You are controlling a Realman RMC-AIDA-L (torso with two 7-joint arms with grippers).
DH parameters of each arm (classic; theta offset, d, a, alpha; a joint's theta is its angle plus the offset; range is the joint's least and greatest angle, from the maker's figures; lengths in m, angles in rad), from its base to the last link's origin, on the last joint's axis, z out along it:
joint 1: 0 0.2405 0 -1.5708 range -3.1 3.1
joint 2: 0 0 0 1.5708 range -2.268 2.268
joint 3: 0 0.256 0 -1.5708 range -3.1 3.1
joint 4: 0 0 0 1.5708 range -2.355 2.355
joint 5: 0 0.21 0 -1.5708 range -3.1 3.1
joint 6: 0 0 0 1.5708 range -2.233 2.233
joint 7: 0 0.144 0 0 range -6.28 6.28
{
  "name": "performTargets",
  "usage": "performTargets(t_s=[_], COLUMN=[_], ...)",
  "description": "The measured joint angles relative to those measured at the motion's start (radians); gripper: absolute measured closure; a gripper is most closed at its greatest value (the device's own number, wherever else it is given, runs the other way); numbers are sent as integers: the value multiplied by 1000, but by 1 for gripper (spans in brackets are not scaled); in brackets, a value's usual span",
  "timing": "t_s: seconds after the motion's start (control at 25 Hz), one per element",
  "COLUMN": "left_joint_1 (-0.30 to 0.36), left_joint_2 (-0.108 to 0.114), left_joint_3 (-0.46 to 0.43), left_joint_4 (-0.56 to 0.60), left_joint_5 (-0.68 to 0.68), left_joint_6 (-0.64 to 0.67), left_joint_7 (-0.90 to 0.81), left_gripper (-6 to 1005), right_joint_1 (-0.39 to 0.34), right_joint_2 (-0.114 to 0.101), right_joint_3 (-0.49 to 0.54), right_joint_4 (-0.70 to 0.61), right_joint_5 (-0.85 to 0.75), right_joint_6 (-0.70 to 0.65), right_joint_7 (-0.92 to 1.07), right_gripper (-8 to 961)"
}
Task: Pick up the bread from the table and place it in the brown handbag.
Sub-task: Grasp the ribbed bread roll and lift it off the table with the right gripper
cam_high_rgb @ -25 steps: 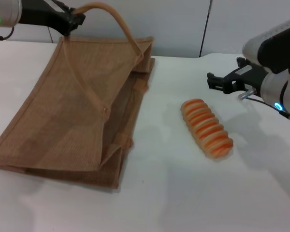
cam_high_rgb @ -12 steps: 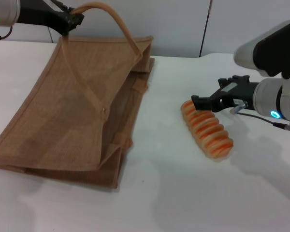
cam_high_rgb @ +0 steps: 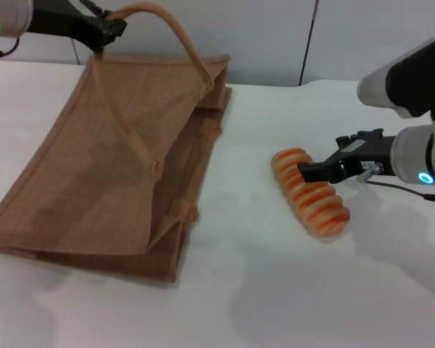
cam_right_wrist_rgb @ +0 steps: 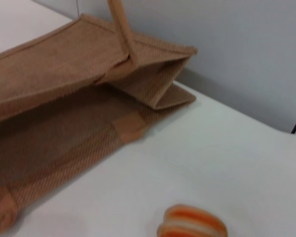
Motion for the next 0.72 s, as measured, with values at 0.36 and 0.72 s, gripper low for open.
performTargets(t_s=[0.36,0.72], left_joint_1=[-6,-6], left_joint_2=[3,1], left_joint_3=[2,21], left_joint_4=[5,50], left_joint_5=[9,34], left_joint_6=[-2,-28], left_joint_7=[-25,-45], left_gripper=[874,874], right_joint_1=[14,34], right_joint_2=[-1,1], right_joint_3=[5,22], right_joint_4=[8,27], right_joint_5=[-5,-2], right_joint_6=[58,130], right_joint_7=[-1,0], right_gripper=[69,70])
